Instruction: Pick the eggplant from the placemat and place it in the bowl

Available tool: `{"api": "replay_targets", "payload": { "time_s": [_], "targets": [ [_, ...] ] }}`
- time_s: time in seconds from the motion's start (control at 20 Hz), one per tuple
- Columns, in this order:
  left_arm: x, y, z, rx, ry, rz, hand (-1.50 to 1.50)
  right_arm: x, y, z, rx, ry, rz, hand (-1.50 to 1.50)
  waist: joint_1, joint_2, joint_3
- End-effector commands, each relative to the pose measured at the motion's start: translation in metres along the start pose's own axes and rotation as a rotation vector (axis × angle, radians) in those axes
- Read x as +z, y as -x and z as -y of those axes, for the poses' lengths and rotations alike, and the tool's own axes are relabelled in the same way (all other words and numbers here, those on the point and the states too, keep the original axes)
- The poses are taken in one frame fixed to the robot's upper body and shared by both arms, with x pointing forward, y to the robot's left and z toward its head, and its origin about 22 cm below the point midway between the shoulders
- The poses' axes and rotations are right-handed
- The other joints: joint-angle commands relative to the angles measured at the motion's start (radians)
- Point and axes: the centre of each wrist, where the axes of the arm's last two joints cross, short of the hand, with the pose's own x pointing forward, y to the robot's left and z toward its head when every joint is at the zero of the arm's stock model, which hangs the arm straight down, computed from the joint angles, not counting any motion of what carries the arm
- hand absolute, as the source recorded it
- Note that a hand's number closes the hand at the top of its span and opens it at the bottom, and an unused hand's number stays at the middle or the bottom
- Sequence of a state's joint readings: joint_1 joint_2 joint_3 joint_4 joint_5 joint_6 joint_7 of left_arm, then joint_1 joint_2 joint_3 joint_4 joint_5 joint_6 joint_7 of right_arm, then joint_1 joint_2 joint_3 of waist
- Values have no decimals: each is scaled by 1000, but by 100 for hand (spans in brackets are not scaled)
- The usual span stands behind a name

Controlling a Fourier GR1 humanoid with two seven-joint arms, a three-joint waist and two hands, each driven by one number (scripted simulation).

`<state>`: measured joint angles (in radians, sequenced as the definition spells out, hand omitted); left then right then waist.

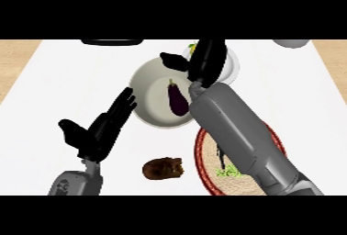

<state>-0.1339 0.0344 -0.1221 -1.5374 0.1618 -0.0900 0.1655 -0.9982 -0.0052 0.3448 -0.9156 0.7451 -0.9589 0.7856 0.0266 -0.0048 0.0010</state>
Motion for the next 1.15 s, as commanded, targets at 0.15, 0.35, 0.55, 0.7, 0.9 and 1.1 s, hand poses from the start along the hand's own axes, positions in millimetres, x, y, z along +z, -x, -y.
{"api": "replay_targets", "payload": {
  "time_s": [0.15, 0.35, 0.55, 0.7, 0.9, 1.1],
  "targets": [
    [7, 7, -10, 6, -39, -23, 0, 76, -14, 18, -305, -10, 61, -150, -44, -23, -2],
    [5, 8, -16, 22, -69, -24, 0, 122, -3, 29, -324, -66, 152, -150, -66, -29, -3],
    [12, 10, -13, 15, -75, -39, 0, 160, 6, 50, -337, -115, 180, 150, -86, -44, -3],
    [7, 3, -16, 28, -85, -31, 0, 196, 24, 59, -313, -162, 197, 150, -95, -40, -3],
    [16, 8, -23, 21, -108, -36, 0, 238, 32, 83, -342, -230, 141, 150, -107, -49, -2],
    [21, 10, -26, 18, -96, -31, 0, 295, 47, 102, -303, -358, 74, 150, -99, -43, -3]
  ]
}}
